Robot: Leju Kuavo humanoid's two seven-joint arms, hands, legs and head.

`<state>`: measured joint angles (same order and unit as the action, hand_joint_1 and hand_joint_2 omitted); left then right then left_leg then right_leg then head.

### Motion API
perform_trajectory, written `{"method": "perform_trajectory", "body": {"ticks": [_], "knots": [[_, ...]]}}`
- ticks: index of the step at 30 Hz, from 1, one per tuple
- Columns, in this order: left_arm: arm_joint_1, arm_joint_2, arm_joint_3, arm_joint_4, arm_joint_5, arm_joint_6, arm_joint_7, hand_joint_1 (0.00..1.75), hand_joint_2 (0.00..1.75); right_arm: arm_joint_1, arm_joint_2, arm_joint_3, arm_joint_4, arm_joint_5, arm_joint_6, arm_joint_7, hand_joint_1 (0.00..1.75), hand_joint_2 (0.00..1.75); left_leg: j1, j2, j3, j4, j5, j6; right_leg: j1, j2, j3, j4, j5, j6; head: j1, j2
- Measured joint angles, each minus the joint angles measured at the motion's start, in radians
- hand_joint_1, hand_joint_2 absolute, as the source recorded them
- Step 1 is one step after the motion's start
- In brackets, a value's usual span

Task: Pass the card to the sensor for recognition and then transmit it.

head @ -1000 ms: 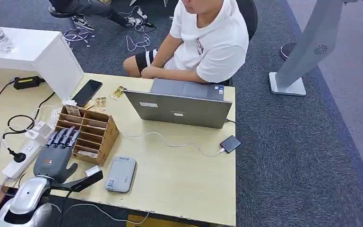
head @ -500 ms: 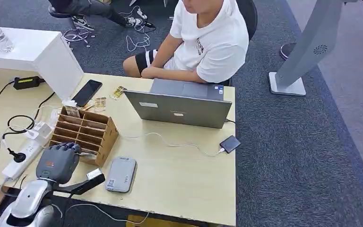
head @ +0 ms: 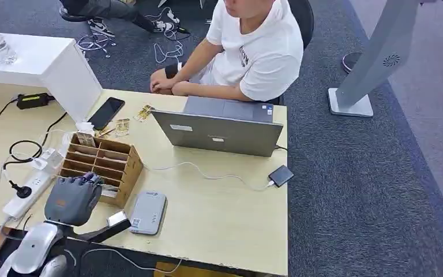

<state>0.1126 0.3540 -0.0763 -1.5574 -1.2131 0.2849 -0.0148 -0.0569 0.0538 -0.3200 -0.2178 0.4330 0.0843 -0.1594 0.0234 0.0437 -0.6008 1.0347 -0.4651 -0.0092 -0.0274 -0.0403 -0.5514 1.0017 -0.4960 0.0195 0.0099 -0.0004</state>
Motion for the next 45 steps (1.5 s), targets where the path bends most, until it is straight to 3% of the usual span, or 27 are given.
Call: {"method": "perform_trajectory", "body": {"ticks": [12,16,21,29,35,40,45], "knots": [[0.058,0.011,-0.009,-0.282,0.063,0.125,-0.085,1.75,1.75,0.008,0.0,-0.043,0.0,-0.018,-0.024,0.008,0.0,0.0,0.0,0.0,0.0,0.0,0.0,0.0,0.0,0.0,-0.001,0.0,0.0,0.0,0.0,0.0],[-0.031,0.006,-0.019,-0.299,0.106,0.149,-0.101,1.75,1.75,0.004,0.0,-0.051,0.0,0.004,-0.034,0.021,0.0,0.0,0.0,-0.002,0.0,0.0,0.0,0.0,0.0,-0.003,-0.002,0.0,0.0,0.0,-0.001,0.0],[-0.219,-0.021,-0.023,-0.206,0.111,0.152,-0.114,1.75,1.75,-0.016,0.002,-0.051,0.0,0.038,-0.03,0.037,0.0,0.0,0.0,-0.003,0.0,0.0,0.004,0.0,0.0,-0.003,0.0,0.0,0.003,0.0,0.0,0.0],[-0.331,-0.045,-0.027,-0.114,0.065,0.178,-0.109,1.75,1.75,-0.026,0.004,-0.051,0.0,0.05,-0.022,0.04,0.0,0.0,0.0,-0.003,-0.002,0.001,0.004,0.0,0.0,-0.003,-0.003,0.0,0.004,0.0,-0.001,0.0],[-0.531,-0.07,-0.033,0.119,0.007,0.255,-0.093,1.75,1.75,-0.056,0.019,-0.051,0.0,0.074,-0.016,0.073,0.0,0.0,0.0,-0.002,-0.001,0.001,0.006,0.0,0.0,-0.002,-0.002,0.001,0.005,-0.001,-0.001,0.0],[-0.617,-0.082,-0.035,0.272,-0.001,0.303,-0.09,1.75,1.75,-0.066,0.029,-0.045,-0.001,0.074,-0.022,0.091,0.0,0.0,0.0,-0.002,-0.001,0.001,0.006,0.0,0.0,-0.002,-0.002,0.001,0.005,-0.001,-0.001,0.0],[-0.638,-0.08,-0.035,0.36,0.011,0.319,-0.09,1.75,1.75,-0.071,0.039,-0.045,-0.002,0.074,-0.037,0.103,0.0,0.0,0.0,-0.002,-0.002,0.001,0.006,0.0,0.0,-0.002,-0.002,0.001,0.005,-0.001,-0.001,0.0]]}}
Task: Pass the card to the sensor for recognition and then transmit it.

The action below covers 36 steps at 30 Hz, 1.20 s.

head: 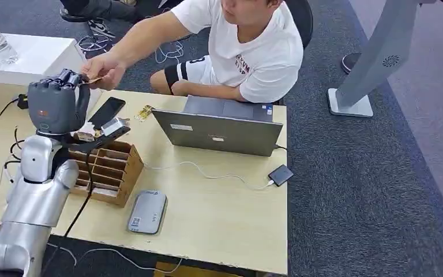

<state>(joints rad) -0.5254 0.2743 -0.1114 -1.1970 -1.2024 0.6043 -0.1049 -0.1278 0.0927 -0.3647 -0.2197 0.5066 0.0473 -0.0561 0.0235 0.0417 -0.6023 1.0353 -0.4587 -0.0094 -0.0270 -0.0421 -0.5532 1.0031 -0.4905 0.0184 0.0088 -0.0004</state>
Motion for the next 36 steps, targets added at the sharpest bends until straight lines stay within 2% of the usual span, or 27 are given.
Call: {"method": "perform_trajectory", "body": {"ticks": [1,2,3,23,26,28,30,32,34,35,36], "knots": [[0.0,0.003,0.0,0.011,0.005,0.005,0.0,1.75,1.75,0.0,0.001,0.0,0.0,0.0,-0.001,0.001,0.0,0.0,0.0,0.0,0.0,0.0,0.0,0.0,0.0,0.0,0.0,0.0,0.0,0.0,0.0,0.0],[0.0,0.003,0.0,0.019,0.008,0.005,0.0,0.35,1.75,0.0,0.002,0.0,0.0,0.0,-0.001,0.002,0.0,0.0,0.0,0.0,0.0,0.0,0.0,0.0,0.0,0.0,0.0,0.0,0.0,0.0,0.0,0.0],[0.0,0.005,0.0,0.024,0.011,0.005,0.0,0.03,1.75,0.0,0.002,0.0,0.0,0.0,-0.001,0.004,0.0,0.0,0.0,0.0,0.0,0.0,0.0,0.0,0.0,0.0,0.0,0.0,0.0,0.0,0.0,0.0],[0.002,0.008,0.0,0.059,0.025,0.008,-0.014,0.0,1.75,-0.001,0.003,0.0,0.0,0.001,0.001,0.017,0.0,0.0,0.0,0.0,-0.001,0.0,0.0,0.0,0.0,0.0,-0.001,0.0,0.0,0.0,0.0,0.0],[0.025,0.008,0.0,0.044,0.079,0.027,-0.053,0.0,1.75,0.0,0.003,0.0,0.0,0.009,0.005,0.017,0.0,0.0,0.0,0.0,-0.001,0.0,0.0,0.0,0.0,0.0,-0.001,0.0,0.0,0.0,0.0,0.0],[0.072,0.007,0.003,-0.004,0.15,0.047,-0.095,0.0,1.75,0.003,0.003,0.0,0.0,0.01,0.005,0.009,0.0,0.0,0.0,0.0,-0.001,0.0,0.0,0.0,0.0,0.0,-0.001,0.0,0.0,0.0,0.0,0.0],[0.133,0.007,0.013,-0.079,0.283,0.033,-0.162,0.0,1.75,0.009,0.003,0.0,0.0,0.01,0.004,-0.003,0.0,0.0,0.0,0.001,-0.001,0.0,-0.001,0.0,0.0,0.001,-0.001,0.0,-0.001,0.0,0.0,0.0],[0.197,0.007,0.032,-0.159,0.484,-0.036,-0.246,0.0,1.75,0.018,0.001,0.0,0.0,0.006,0.005,-0.012,0.0,0.0,0.0,0.001,-0.002,0.0,-0.002,0.0,0.0,0.001,-0.001,0.0,-0.001,0.0,0.0,0.0],[0.267,0.006,0.071,-0.247,0.73,-0.158,-0.339,0.0,1.75,0.028,-0.002,-0.002,0.0,-0.006,0.005,-0.028,0.0,0.0,0.0,0.001,-0.002,0.0,-0.003,0.0,0.0,0.001,-0.002,0.0,-0.002,0.0,0.0,0.0],[0.297,0.006,0.096,-0.286,0.816,-0.206,-0.373,0.0,1.75,0.033,-0.003,-0.005,0.0,-0.006,0.005,-0.034,0.0,0.0,0.0,0.002,-0.002,0.0,-0.003,0.0,0.0,0.001,-0.003,0.0,-0.002,0.0,0.0,0.0],[0.324,0.006,0.12,-0.314,0.856,-0.226,-0.394,0.0,1.75,0.038,-0.005,-0.008,0.0,-0.006,0.005,-0.04,0.0,0.0,0.0,0.002,-0.003,0.0,-0.003,0.0,0.0,0.001,-0.003,0.0,-0.002,0.001,0.0,0.0]]}}
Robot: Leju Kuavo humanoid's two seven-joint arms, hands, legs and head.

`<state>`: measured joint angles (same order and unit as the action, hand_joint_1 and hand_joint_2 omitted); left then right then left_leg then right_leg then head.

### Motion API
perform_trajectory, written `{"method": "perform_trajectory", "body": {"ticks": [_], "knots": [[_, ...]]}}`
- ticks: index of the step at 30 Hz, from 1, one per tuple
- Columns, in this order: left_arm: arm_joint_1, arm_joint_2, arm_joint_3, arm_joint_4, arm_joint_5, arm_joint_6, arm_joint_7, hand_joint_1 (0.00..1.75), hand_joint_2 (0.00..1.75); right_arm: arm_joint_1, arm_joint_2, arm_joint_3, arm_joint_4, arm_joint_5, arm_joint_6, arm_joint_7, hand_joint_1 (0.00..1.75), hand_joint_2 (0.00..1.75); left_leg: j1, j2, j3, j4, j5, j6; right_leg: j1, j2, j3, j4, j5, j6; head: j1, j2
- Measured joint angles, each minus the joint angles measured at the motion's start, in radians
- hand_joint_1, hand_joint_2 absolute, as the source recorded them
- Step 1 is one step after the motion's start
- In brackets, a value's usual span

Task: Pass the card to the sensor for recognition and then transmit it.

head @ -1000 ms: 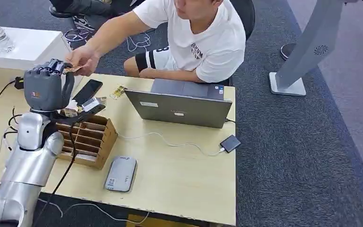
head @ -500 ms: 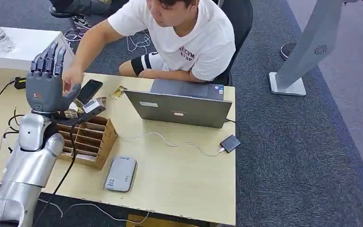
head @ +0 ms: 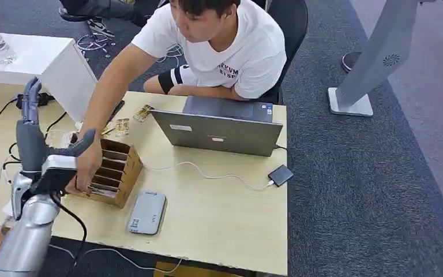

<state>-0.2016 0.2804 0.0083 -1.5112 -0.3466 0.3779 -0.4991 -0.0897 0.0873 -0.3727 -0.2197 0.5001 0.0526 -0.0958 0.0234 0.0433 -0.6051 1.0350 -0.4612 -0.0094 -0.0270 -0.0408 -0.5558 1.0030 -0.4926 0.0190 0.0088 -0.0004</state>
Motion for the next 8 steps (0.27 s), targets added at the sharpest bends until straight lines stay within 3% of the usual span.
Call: {"method": "perform_trajectory", "body": {"ticks": [2,5,7,8], "knots": [[0.053,-0.001,0.048,-0.053,0.11,-0.061,-0.052,0.0,1.75,0.008,-0.002,-0.002,0.0,-0.005,0.004,-0.019,0.0,0.0,0.0,0.0,-0.001,-0.001,0.0,0.0,0.0,0.0,0.0,0.0,0.0,0.0,0.001,0.0],[0.19,-0.021,0.187,-0.149,0.396,-0.21,-0.145,0.0,1.75,0.021,-0.003,-0.016,0.0,-0.019,0.0,-0.059,0.0,0.0,0.0,0.007,0.001,-0.001,-0.003,-0.002,0.0,0.008,0.0,0.0,-0.001,0.0,0.0,0.0],[0.273,-0.056,0.342,-0.183,0.564,-0.355,-0.159,0.0,1.75,0.039,-0.005,-0.028,0.002,-0.024,-0.003,-0.079,0.0,0.0,0.0,0.009,0.001,-0.001,-0.004,-0.001,0.0,0.008,-0.001,0.0,-0.002,0.0,-0.001,0.0],[0.292,-0.081,0.463,-0.184,0.644,-0.466,-0.125,0.0,1.75,0.046,-0.006,-0.034,0.003,-0.024,-0.008,-0.084,0.0,0.0,0.0,0.008,0.0,-0.001,-0.004,-0.001,0.001,0.007,-0.001,0.0,-0.003,0.0,0.0,0.0]]}}
